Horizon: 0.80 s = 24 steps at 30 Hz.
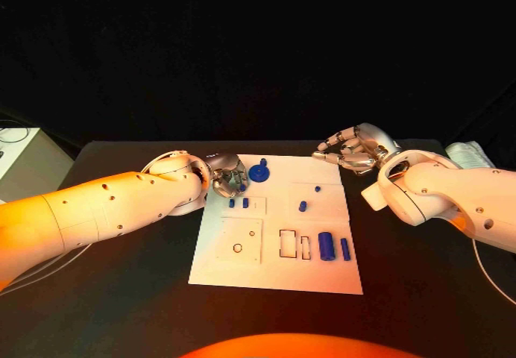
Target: Assemble the parts on the task board
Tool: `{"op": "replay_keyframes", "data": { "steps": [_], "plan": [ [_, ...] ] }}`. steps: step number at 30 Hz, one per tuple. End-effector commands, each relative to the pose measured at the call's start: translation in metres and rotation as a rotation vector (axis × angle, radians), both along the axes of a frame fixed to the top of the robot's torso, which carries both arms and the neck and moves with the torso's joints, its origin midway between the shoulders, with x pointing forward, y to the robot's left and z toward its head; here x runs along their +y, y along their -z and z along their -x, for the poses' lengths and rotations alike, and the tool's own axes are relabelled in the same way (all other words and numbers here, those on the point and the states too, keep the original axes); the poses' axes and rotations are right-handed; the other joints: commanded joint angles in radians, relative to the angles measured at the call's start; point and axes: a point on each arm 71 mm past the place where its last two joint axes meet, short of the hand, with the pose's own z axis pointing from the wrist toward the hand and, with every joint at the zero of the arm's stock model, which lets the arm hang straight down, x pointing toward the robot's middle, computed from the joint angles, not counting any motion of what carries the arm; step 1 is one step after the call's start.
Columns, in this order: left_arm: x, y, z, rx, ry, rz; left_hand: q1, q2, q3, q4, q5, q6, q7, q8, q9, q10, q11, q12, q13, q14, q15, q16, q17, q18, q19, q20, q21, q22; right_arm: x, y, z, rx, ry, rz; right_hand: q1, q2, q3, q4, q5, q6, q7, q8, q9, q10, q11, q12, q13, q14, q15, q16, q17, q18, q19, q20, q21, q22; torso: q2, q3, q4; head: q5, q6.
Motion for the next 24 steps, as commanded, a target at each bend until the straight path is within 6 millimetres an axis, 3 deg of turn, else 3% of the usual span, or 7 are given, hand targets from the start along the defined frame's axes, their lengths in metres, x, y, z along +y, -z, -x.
{"op": "replay_keyframes", "data": {
  "steps": [1, 15, 18, 19, 21, 24],
  "plan": [
    [-0.001, 0.002, 0.001, 0.017, -0.001, -0.004, -0.012, 0.001, -0.001, -0.003, 0.002, -0.012, 0.0, -0.01, -0.003, -0.007, 0.001, -0.004, 0.002, -0.008, 0.0, 0.0, -0.003, -0.003, -0.001, 0.005, -0.004, 0.0, 0.001, 0.0, 0.0, -0.004, -0.019, 0.005, -0.001, 0.007, 0.001, -0.004, 0.004, -0.007, -0.002, 0.001, 0.002, -0.006, 0.0, -0.007, 0.144, 0.087, -0.009, -0.005, 0.194, 0.006, 0.081, -0.006, -0.003, 0.234, 0.0, 0.0009, -0.0002, 0.0, 0.001],
    [0.005, 0.001, 0.0, 0.009, -0.023, -0.005, -0.014, -0.002, -0.003, -0.004, 0.002, -0.034, -0.004, -0.024, -0.006, -0.011, 0.002, -0.003, 0.005, -0.015, 0.001, -0.002, -0.017, -0.002, -0.004, 0.007, -0.008, -0.005, -0.002, 0.002, -0.001, 0.009, -0.015, 0.016, 0.003, 0.004, 0.001, -0.006, 0.004, -0.012, -0.001, 0.001, 0.001, -0.026, 0.001, -0.028, 0.125, 0.085, -0.008, -0.01, 0.185, 0.009, 0.075, -0.006, -0.018, 0.225, 0.0, 0.0001, -0.0005, -0.001, 0.003],
    [0.008, 0.001, 0.001, 0.011, -0.025, -0.006, -0.022, -0.011, -0.011, -0.001, 0.002, -0.05, -0.014, -0.034, -0.008, -0.053, 0.015, -0.014, 0.003, -0.033, 0.012, -0.008, -0.045, 0.0, -0.019, 0.014, -0.021, -0.021, -0.004, 0.002, -0.003, -0.004, -0.019, 0.038, 0.039, -0.001, 0.013, -0.01, 0.005, -0.021, -0.001, 0.009, 0.001, -0.229, -0.001, -0.269, -0.09, 0.072, -0.009, -0.036, 0.146, 0.019, 0.057, -0.006, -0.059, 0.202, 0.0, -0.0001, -0.0004, -0.002, 0.004],
    [0.01, 0.0, 0.001, 0.012, -0.026, -0.006, -0.025, -0.013, -0.018, 0.001, 0.002, -0.06, -0.021, -0.04, -0.009, -0.084, 0.025, -0.022, 0.0, -0.043, 0.02, -0.01, -0.059, 0.002, -0.026, 0.021, -0.029, -0.029, -0.004, 0.002, -0.003, -0.014, -0.022, 0.05, 0.045, -0.003, 0.016, -0.008, 0.004, -0.023, -0.001, 0.012, 0.001, -0.261, -0.001, -0.323, -0.139, 0.071, -0.01, -0.039, 0.143, 0.02, 0.054, -0.006, -0.065, 0.199, 0.0, -0.0001, -0.0004, -0.003, 0.004],
    [0.013, -0.001, 0.002, 0.011, -0.029, -0.005, -0.026, -0.014, -0.031, 0.003, 0.003, -0.072, -0.025, -0.046, -0.011, -0.117, 0.034, -0.029, -0.003, -0.057, 0.028, -0.012, -0.079, 0.004, -0.037, 0.029, -0.039, -0.041, -0.006, 0.001, -0.005, -0.034, -0.029, 0.078, 0.074, -0.011, 0.028, -0.004, 0.004, -0.027, -0.002, 0.021, 0.002, -0.428, -0.003, -0.601, -0.386, 0.061, -0.013, -0.063, 0.11, 0.027, 0.041, -0.008, -0.097, 0.181, 0.0, 0.0002, -0.0004, -0.003, 0.005],
    [0.018, -0.003, 0.001, 0.004, -0.041, 0.0, -0.017, -0.007, -0.066, 0.005, 0.004, -0.105, -0.037, -0.063, -0.02, -0.169, 0.045, -0.033, -0.007, -0.076, 0.039, -0.013, -0.106, 0.008, -0.051, 0.041, -0.055, -0.057, -0.008, 0.001, -0.007, -0.06, -0.038, 0.117, 0.096, -0.022, 0.045, -0.002, 0.004, -0.032, -0.003, 0.03, 0.002, -0.436, 0.0, -0.757, -0.532, 0.051, -0.009, -0.09, 0.073, 0.035, 0.028, -0.01, -0.134, 0.162, 0.0, -0.0005, -0.0002, -0.005, 0.006]
  ]
}}
